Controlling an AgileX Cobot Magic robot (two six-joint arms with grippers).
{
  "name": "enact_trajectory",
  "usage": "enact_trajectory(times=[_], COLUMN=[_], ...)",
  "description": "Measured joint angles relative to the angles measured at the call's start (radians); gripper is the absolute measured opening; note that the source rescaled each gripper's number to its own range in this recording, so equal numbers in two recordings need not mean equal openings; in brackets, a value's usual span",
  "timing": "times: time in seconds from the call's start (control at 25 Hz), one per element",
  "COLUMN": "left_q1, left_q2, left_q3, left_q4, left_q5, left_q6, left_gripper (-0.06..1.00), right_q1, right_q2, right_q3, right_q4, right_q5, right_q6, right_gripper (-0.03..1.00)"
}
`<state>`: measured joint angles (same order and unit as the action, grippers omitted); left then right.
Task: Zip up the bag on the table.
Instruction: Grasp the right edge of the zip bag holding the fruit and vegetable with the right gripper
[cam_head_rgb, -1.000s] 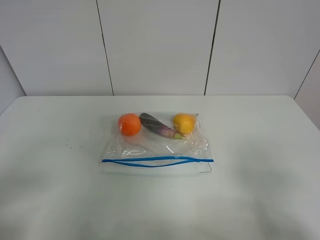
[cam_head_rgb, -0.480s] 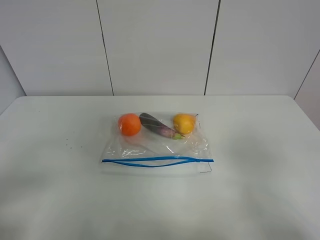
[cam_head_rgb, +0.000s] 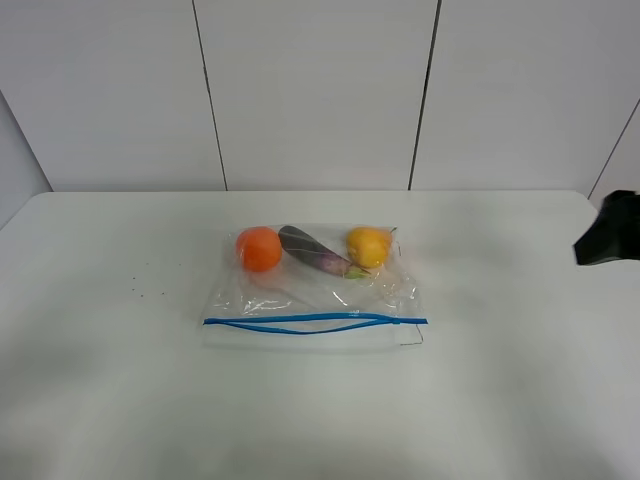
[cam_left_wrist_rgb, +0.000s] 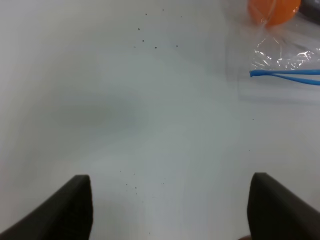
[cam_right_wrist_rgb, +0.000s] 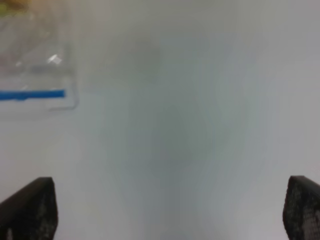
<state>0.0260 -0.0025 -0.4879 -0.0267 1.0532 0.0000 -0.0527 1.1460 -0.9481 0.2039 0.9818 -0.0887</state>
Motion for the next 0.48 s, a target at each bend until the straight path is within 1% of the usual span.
enact_trajectory(times=[0.16, 0.24, 0.36, 0.48], left_q1=[0.000, 0.000, 0.000, 0.000], left_q2=[0.000, 0.000, 0.000, 0.000], left_q3=[0.000, 0.000, 0.000, 0.000], left_q4=[0.000, 0.000, 0.000, 0.000], left_q5=[0.000, 0.000, 0.000, 0.000], left_q6=[0.000, 0.000, 0.000, 0.000], left_gripper=[0.96, 0.96, 0.96, 0.96], right_q1=[0.000, 0.000, 0.000, 0.000], right_q2=[0.211, 0.305, 0.430, 0.545], right_q3=[-0.001, -0.001, -0.001, -0.001], right_q4=[0.152, 0.243, 0.393, 0.555], right_q5=[-0.097, -0.147, -0.194, -0.199], right_q6=[-0.102, -0.179, -0.321, -0.491], right_gripper=[1.00, 1.00, 1.00, 1.00])
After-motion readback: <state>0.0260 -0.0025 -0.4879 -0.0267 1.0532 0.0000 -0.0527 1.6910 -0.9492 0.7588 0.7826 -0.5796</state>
